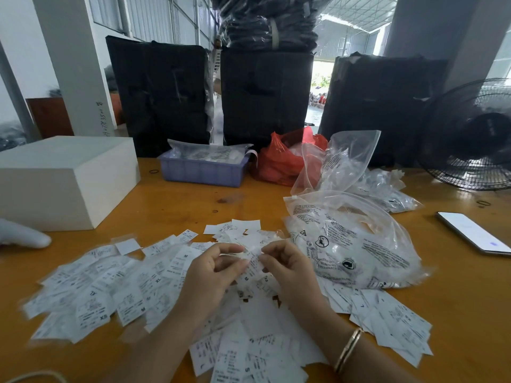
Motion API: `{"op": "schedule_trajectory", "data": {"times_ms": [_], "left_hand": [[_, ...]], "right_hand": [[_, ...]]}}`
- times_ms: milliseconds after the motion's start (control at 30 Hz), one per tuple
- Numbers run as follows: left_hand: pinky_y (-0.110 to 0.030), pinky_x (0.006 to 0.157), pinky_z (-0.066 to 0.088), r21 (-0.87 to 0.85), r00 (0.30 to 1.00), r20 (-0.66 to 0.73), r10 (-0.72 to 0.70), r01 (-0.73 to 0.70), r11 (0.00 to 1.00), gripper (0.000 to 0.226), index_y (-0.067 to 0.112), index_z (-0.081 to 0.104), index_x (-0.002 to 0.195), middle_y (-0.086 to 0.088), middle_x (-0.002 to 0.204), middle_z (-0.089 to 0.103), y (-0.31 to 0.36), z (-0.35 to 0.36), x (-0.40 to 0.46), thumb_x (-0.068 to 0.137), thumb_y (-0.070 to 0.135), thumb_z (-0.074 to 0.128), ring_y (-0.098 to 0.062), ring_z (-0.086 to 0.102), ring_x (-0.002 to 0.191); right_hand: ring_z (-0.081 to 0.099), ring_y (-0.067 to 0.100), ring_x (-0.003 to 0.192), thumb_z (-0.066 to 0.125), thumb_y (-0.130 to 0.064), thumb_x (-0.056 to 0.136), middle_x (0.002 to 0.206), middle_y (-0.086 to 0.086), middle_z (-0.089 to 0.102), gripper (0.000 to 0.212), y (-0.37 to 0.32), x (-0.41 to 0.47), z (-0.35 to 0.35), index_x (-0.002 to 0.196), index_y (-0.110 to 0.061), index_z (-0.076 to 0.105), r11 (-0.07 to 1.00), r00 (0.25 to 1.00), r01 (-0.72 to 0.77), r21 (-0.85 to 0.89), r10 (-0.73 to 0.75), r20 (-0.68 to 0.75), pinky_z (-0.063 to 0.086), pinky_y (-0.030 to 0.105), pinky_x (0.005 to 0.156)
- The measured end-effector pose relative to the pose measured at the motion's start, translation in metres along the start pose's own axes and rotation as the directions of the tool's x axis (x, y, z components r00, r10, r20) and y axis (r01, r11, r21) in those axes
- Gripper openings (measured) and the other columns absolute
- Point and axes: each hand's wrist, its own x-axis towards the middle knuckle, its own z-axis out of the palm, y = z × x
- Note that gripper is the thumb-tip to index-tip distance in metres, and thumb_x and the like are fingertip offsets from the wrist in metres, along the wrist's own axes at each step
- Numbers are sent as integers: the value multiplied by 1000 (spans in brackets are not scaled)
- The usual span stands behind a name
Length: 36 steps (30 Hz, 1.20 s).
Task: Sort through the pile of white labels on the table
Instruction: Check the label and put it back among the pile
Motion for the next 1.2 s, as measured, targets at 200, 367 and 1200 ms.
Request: {"op": "schedule_trajectory", "data": {"times_ms": [200, 367, 1200], "left_hand": [[-11, 57, 50, 11, 996, 79, -34, 33, 999, 22, 28, 63, 99, 14, 80, 73, -1, 0, 2, 81, 19, 73, -6, 70, 70], [-13, 57, 52, 17, 999, 31, -38, 37, 999, 15, 24, 63, 95, 16, 79, 73, -1, -1, 2, 83, 19, 71, -5, 69, 69], [-20, 53, 35, 331, 932, -363, -30, 158, 930, 36, 28, 51, 116, 11, 99, 51, -6, -53, 23, 85, 19, 68, -4, 50, 73]], "right_hand": [[64, 8, 71, 65, -2, 85, 68, -7, 66, 20, -2, 0, -4, 98, -18, 63, 994, 997, -2, 108, 11, -77, 52, 17, 70], [68, 6, 71, 66, -8, 86, 71, -3, 72, 18, -6, -2, -2, 101, -17, 65, 988, 996, -59, 142, 68, -57, 48, 9, 63], [46, 1, 50, 47, -13, 96, 99, -1, 68, 24, -23, 69, -96, 109, -19, 66, 821, 902, -139, -553, -125, -413, 33, 12, 42]]}}
